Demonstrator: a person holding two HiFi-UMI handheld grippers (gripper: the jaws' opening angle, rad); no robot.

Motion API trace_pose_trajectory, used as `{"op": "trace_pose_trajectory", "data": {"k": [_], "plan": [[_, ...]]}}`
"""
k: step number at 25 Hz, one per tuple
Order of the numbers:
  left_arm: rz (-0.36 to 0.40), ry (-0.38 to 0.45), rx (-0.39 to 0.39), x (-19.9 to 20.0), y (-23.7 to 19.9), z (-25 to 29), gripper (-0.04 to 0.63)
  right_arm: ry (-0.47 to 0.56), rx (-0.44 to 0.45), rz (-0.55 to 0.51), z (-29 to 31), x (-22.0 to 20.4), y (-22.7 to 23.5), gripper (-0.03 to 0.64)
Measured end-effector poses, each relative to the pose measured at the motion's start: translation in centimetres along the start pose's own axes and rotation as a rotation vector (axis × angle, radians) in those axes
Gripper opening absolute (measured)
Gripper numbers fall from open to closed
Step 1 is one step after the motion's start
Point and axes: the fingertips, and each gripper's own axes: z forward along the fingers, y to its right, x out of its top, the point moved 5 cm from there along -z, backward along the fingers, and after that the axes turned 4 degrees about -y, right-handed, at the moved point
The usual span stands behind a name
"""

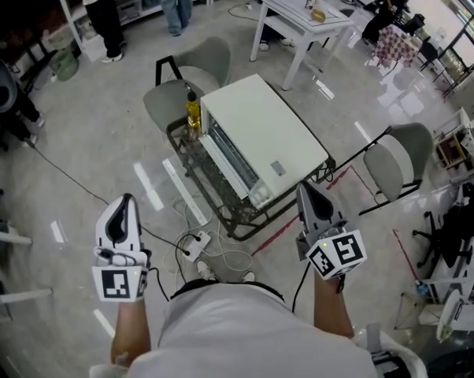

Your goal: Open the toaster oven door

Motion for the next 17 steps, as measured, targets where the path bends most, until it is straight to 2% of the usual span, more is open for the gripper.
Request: {"op": "trace_pose_trajectory", "data": {"k": [4,10,13,17], "plan": [[0.011,0.028,-0.021,0.0,-0.9,0.5,0.018,0.011,-0.021,-0.008,0.4,0.3,-0.7,0.021],[-0.017,0.027,-0.043,-1.0,-1.3,1.0,0.018,0.017,-0.048,-0.015,0.5,0.0,-1.1,0.021],[-0.004,0.022,-0.050,-1.5,-1.5,1.0,0.018,0.015,-0.058,-0.014,0.5,-0.4,-1.3,0.021],[-0.049,0.020,-0.056,-2.1,-1.5,1.0,0.018,0.012,-0.067,-0.011,0.8,-0.8,-1.4,0.021]]}}
